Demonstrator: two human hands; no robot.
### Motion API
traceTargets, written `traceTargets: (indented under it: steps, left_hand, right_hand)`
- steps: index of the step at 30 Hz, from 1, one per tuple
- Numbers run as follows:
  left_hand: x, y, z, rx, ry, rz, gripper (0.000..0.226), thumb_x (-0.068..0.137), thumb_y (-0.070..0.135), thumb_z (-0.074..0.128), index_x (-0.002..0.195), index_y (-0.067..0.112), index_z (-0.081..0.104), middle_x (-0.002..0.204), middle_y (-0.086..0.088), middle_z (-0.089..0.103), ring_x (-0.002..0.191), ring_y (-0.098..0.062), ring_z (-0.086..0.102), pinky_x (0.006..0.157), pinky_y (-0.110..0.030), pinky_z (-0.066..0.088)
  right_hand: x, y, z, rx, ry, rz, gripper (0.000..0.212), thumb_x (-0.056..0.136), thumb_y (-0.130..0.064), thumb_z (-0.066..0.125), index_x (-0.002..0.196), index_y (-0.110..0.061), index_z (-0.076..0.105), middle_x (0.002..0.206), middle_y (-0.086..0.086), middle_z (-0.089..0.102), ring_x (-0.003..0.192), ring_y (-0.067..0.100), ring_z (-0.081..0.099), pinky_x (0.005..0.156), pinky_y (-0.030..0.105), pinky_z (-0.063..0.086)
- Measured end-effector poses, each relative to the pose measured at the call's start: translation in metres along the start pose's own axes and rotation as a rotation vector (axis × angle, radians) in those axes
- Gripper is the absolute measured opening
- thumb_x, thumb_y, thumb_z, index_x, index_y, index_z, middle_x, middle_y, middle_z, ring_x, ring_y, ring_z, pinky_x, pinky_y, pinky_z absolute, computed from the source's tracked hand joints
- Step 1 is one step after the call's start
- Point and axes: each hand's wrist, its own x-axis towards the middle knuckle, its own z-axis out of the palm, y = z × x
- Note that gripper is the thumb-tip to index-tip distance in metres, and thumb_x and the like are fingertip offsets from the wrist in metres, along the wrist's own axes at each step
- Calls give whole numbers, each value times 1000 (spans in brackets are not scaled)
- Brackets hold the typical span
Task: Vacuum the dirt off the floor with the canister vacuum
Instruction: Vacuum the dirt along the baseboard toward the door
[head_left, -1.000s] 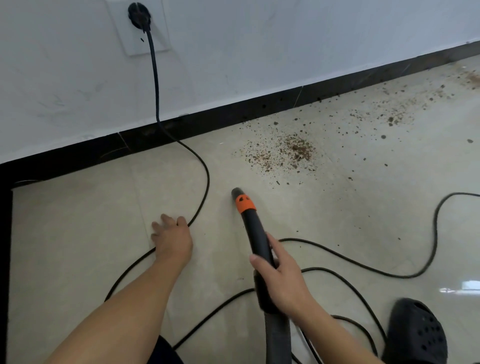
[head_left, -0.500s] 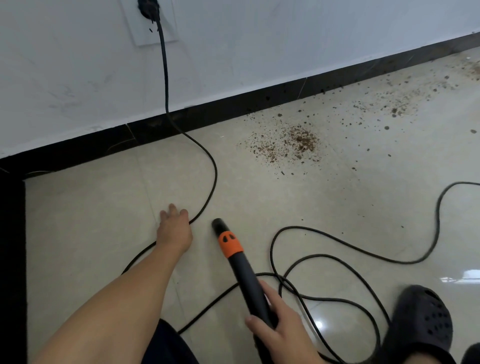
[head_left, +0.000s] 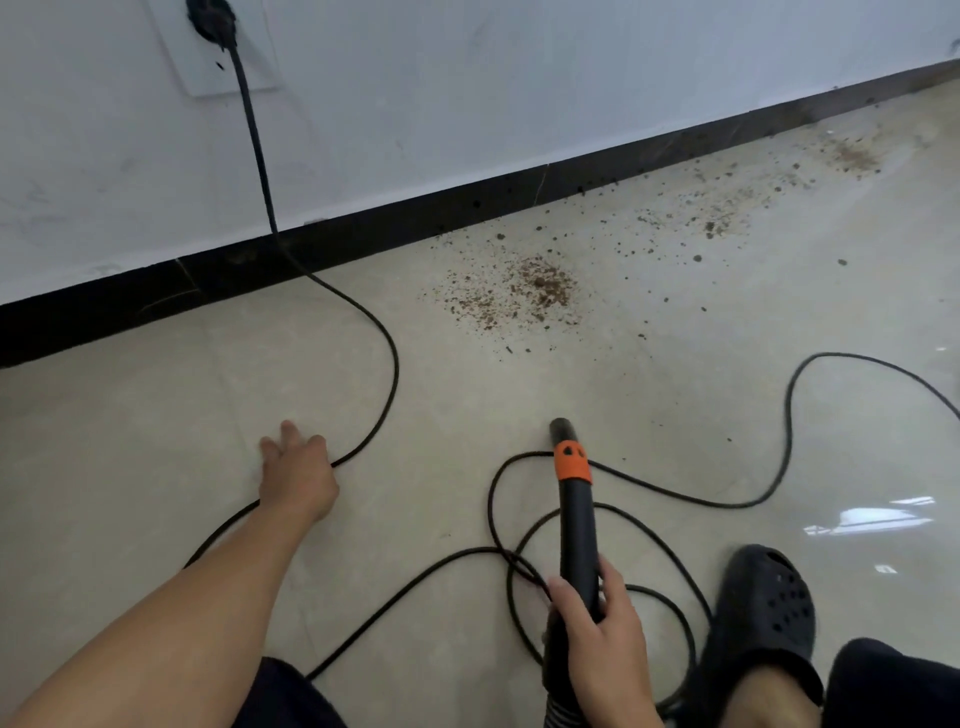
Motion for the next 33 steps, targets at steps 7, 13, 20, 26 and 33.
traceTargets:
  steps: [7,13,20,26,33]
  left_hand:
    - [-2,22,3,86,38,27,38,91,8,43,128,6,45,155,-21,16,137,-49,22,112,-46,28]
    - [-14,80,8,201,150,371,54,95,29,50,143,12,31,160,-20,3,147,-38,3,118,-44,12]
    - [-15,127,23,162,-49,372,83,93,51,51,153,14,6,158,-25,-8,147,-40,-5,120,-46,9]
    - [-17,132,17,192,-99,353,86,94,51,50,154,14,0,157,-25,-13,146,-41,-10,120,-47,8]
    - [-19,133,14,195,-124,337,87,95,50,48,153,12,-4,157,-26,-17,146,-41,-13,120,-48,5]
  right_hand:
    - [-26,23,1,-29,-35,60,56,60,-48,78,111,-55,57,88,-8,76,80,16,73,86,42,58]
    - [4,37,-45,77,248,154,49,71,-46,80,115,-34,64,84,5,73,83,27,71,88,50,55]
    - [-3,33,-46,-17,-18,84,47,68,-44,78,113,-42,66,84,-1,74,79,15,72,85,40,58]
    - [-24,33,-47,-88,-53,54,43,79,-29,79,109,-52,58,84,-31,68,83,-9,65,75,8,46]
    - [-29,41,-50,-109,-44,33,43,77,-24,80,104,-52,60,78,-29,68,80,-9,65,75,8,49]
